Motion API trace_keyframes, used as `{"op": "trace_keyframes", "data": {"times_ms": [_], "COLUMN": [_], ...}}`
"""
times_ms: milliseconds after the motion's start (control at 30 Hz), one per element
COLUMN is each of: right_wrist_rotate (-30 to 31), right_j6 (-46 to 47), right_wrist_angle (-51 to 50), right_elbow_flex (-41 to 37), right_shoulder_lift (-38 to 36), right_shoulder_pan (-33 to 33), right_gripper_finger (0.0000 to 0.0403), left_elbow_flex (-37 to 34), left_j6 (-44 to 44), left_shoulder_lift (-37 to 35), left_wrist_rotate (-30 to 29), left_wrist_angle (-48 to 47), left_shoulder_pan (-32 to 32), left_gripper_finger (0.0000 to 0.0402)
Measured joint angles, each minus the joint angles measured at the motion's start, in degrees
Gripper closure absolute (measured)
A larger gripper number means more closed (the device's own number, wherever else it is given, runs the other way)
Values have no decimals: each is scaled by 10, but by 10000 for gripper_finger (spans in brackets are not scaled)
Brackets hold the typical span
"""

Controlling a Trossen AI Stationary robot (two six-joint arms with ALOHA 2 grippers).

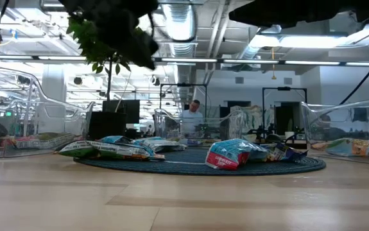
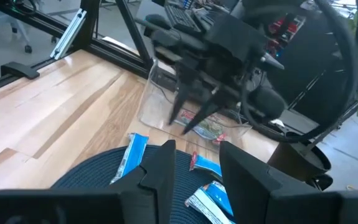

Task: Pick and place Granola Bars by type
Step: Put the bottom red granola bar into the left transparent bin

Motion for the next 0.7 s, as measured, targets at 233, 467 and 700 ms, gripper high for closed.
{"op": "trace_keyframes", "data": {"times_ms": [233, 467, 700], "right_wrist_rotate": [0, 0, 0], "right_j6": [0, 1, 1], "right_wrist_angle": [-8, -12, -14], "right_elbow_flex": [0, 0, 0], "right_shoulder_lift": [0, 0, 0], "right_shoulder_pan": [0, 0, 0], "right_gripper_finger": [285, 285, 285], "left_elbow_flex": [0, 0, 1], "left_j6": [16, -81, -143], "left_shoulder_lift": [90, 151, 207], "left_wrist_rotate": [7, -2, 16], "left_wrist_angle": [149, 236, 288], "left_shoulder_pan": [-33, -37, -37], "left_gripper_finger": [293, 243, 186]}}
